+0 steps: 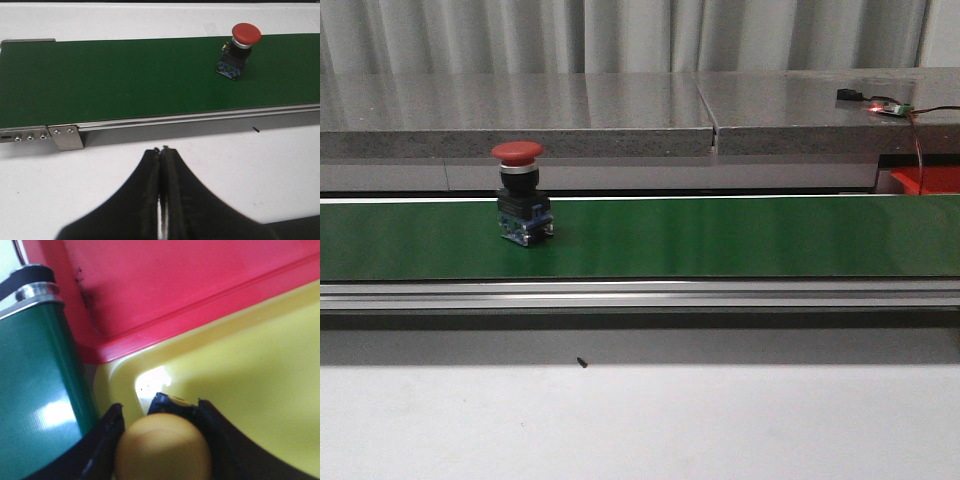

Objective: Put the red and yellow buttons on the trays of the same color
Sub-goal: 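Carry the yellow button into the yellow tray and release it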

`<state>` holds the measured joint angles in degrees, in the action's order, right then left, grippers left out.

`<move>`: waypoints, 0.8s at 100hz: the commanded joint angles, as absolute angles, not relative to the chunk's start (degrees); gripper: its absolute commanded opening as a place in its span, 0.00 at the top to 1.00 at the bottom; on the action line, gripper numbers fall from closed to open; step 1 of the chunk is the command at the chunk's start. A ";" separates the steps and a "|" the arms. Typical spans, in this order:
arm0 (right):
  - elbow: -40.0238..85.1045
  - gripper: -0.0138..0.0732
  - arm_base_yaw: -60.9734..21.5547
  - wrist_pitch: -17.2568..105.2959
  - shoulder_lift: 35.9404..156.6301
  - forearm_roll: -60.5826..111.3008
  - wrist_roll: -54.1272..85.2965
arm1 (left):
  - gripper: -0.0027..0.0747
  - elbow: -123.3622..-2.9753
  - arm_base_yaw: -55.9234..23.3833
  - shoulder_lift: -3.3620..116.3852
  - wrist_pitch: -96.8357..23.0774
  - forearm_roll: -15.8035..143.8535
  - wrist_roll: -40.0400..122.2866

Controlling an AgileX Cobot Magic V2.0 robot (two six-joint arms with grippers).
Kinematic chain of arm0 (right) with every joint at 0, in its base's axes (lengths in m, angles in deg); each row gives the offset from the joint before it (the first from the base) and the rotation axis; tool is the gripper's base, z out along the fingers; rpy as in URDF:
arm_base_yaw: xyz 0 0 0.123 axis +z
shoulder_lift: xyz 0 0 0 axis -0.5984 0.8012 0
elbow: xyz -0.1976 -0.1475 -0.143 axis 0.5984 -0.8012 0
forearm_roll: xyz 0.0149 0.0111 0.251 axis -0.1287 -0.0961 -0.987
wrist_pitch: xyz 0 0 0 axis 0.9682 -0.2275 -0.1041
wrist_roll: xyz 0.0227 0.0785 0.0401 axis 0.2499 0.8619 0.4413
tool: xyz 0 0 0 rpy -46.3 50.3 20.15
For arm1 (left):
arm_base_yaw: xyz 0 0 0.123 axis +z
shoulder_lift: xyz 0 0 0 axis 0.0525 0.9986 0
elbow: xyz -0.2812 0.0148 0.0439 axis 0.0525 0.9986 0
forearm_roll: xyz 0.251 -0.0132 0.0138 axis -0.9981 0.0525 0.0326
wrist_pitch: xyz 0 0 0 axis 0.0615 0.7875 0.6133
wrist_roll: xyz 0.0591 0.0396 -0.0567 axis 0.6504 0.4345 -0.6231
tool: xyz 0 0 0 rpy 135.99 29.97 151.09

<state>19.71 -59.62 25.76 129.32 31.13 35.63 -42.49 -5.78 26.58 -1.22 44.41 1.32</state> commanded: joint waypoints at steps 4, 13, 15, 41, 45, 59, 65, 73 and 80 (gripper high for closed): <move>21.08 0.63 -60.00 29.22 129.01 29.53 35.67 | 0.99 -44.00 -6.28 26.95 -4.98 45.04 1.00; 21.08 0.63 -60.00 29.28 130.20 29.05 35.67 | 0.99 -44.00 -6.28 26.95 -4.98 45.04 1.32; 21.08 0.63 -60.00 29.28 130.47 29.05 35.67 | 0.99 -44.00 -6.28 26.95 -4.98 45.04 1.00; 21.08 0.38 -60.00 29.44 132.04 29.05 35.61 | 0.99 -44.00 -6.28 26.95 -4.98 45.04 1.32; 21.21 0.32 -60.00 29.44 132.04 29.05 35.61 | 0.99 -44.00 -6.28 26.95 -4.98 45.04 1.32; 21.28 0.24 -60.00 29.57 132.04 29.00 35.61 | 0.99 -44.00 -6.28 26.95 -4.98 45.04 1.00; 21.28 0.24 -60.00 29.79 131.80 29.00 35.61 | 0.99 -44.00 -6.28 26.95 -4.98 45.04 1.32; 21.28 0.24 -60.00 30.27 130.96 29.00 35.61 | 0.99 -44.00 -6.28 26.95 -4.98 45.04 1.32; 21.28 0.24 -60.00 30.55 129.64 29.00 35.61 | 0.99 -44.00 -6.28 26.95 -4.98 45.04 1.00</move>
<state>19.71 -59.62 27.92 133.75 29.55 35.63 -42.49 -5.78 26.58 -1.22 44.41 1.32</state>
